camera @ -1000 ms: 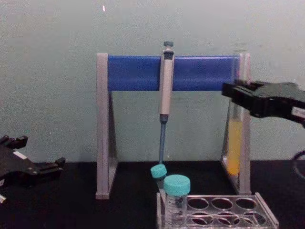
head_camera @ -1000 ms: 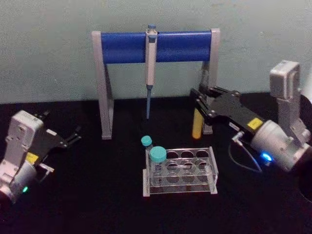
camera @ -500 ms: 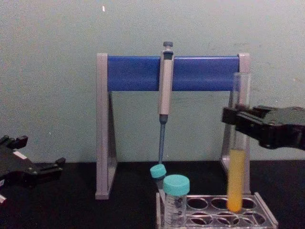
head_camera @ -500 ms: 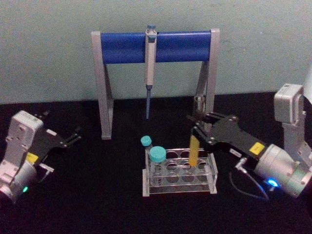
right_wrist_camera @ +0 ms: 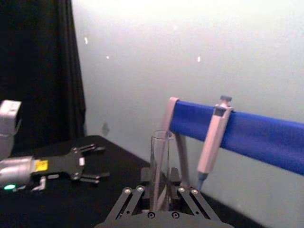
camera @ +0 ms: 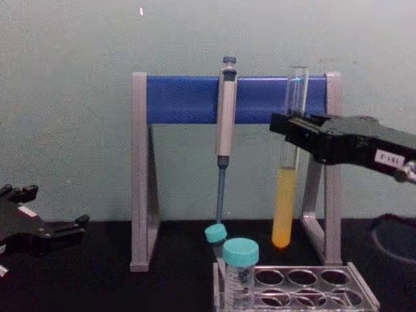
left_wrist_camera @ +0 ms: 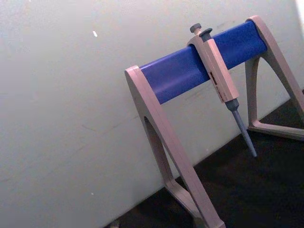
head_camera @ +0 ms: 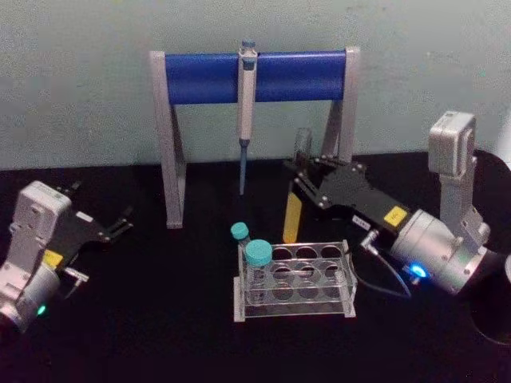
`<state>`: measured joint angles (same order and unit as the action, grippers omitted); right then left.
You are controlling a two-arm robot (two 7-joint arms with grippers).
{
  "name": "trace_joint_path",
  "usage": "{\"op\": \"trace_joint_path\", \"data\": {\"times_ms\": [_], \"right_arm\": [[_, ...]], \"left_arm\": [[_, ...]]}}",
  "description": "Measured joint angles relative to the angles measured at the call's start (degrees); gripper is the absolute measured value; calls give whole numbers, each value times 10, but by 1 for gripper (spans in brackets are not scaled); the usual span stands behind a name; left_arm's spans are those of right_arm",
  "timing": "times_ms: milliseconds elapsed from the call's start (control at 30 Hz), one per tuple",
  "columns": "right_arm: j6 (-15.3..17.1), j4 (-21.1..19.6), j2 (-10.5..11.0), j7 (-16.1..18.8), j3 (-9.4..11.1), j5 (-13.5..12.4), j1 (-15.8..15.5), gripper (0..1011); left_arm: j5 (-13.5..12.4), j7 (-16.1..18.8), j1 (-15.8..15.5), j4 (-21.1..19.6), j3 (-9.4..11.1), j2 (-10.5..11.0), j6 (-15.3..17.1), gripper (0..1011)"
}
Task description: Pick up the test tube from the test tube rack, shake it, then place it back into the test tube rack.
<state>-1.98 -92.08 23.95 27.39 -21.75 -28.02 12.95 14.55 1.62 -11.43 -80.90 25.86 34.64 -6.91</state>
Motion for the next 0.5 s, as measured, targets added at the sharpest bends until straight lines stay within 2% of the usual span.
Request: {"op": "trace_joint_path", "data": {"times_ms": [167,500], "right_arm": [[-1,14,-5,-14,1,7,16,232],[5,25,-8,-27,7,16,22,232]], "left_arm": [[0,0,0,0,0,0,0,1001],[0,0,0,0,0,0,0,1001]]}}
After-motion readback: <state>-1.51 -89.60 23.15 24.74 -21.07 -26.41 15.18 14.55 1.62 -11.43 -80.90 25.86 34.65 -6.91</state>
